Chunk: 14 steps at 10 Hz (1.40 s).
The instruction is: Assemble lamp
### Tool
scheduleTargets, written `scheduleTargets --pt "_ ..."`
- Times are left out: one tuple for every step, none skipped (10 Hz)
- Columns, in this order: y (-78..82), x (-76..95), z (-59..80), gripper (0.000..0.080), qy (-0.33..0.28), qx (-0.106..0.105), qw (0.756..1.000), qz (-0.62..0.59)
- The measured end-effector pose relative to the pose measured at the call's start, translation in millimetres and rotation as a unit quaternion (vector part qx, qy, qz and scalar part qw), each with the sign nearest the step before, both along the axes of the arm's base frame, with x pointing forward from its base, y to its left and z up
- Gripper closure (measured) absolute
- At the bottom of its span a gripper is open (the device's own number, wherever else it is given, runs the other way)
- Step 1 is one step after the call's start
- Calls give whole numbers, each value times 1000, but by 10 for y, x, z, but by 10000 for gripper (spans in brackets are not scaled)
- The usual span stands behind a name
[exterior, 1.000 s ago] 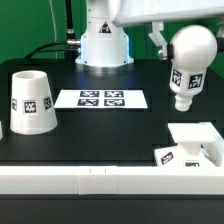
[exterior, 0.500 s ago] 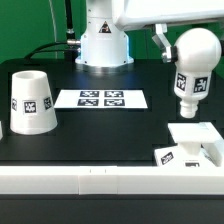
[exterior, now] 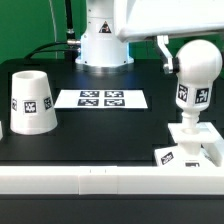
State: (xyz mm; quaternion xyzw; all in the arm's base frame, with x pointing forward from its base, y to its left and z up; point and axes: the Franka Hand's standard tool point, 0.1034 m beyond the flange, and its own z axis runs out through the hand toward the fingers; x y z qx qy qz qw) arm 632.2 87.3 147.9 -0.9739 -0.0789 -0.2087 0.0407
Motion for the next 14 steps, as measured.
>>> scheduleTargets --pt "12 -5 -18 219 1 0 1000 1" --pt "16 -10 -39 219 3 0 1000 1" --pt "20 -18 -62 219 5 0 1000 2" --pt "20 -26 -89 219 7 0 1000 2" --pt "20 -33 -111 219 8 0 1000 2" --pt "19 -44 -147 219 11 0 1000 2" --pt "18 -60 -186 219 11 0 1000 1" --pt "17 -61 -209 219 9 0 1000 1" --pt "19 -45 -211 219 1 0 1000 0" --pt "21 -23 -210 219 -10 0 1000 0" --pt "21 -10 -206 219 -16 1 1000 -1" --pt "21 -11 -207 215 -16 1 1000 -1" --pt "21 -12 -210 215 -16 1 1000 -1" --pt "21 -13 -211 116 -16 1 1000 -1"
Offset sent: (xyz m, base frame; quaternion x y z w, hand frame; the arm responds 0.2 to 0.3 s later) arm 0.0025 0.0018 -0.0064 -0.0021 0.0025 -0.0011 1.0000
